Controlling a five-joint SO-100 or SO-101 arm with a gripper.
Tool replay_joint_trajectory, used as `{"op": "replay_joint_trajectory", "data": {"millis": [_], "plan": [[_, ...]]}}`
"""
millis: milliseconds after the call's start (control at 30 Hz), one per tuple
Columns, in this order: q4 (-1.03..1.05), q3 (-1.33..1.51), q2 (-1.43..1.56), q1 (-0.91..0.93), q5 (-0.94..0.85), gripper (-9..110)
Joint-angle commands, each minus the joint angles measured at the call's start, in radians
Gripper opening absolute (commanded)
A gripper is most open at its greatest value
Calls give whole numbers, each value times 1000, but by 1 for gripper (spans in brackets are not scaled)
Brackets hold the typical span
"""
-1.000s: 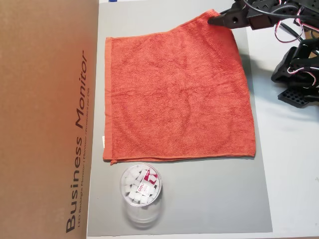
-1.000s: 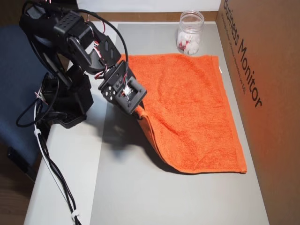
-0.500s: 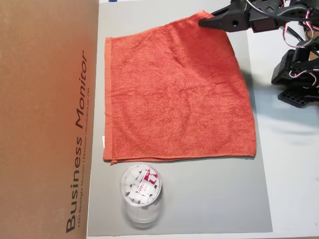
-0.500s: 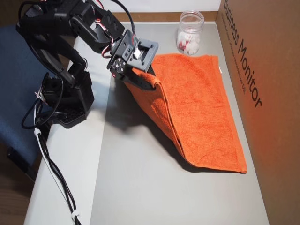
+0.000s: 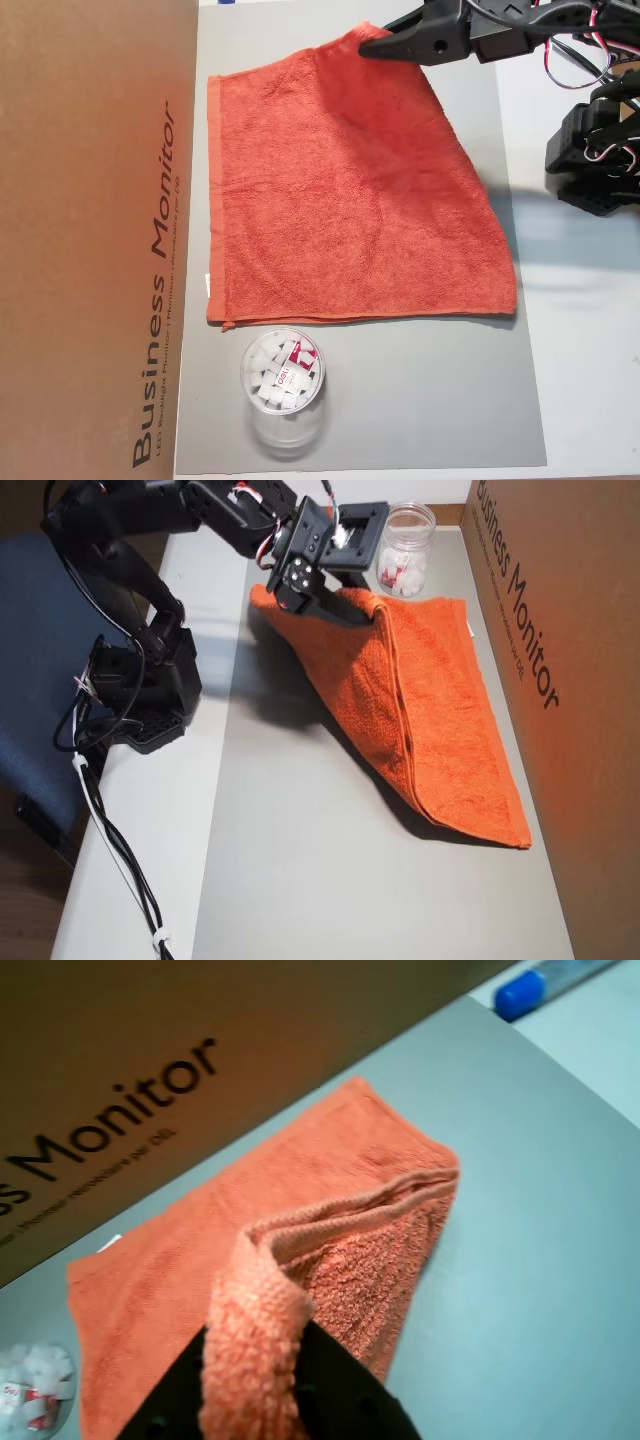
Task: Fold the blanket.
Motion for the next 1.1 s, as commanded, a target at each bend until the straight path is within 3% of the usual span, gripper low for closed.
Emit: {"op": "replay_joint_trajectory", "data": {"millis": [0, 333, 1067], "plan": [[-21, -118, -51, -25, -5, 0], [-21, -247, -201, -135, -11, 0], [-71, -581, -583, -324, -342, 0]]}}
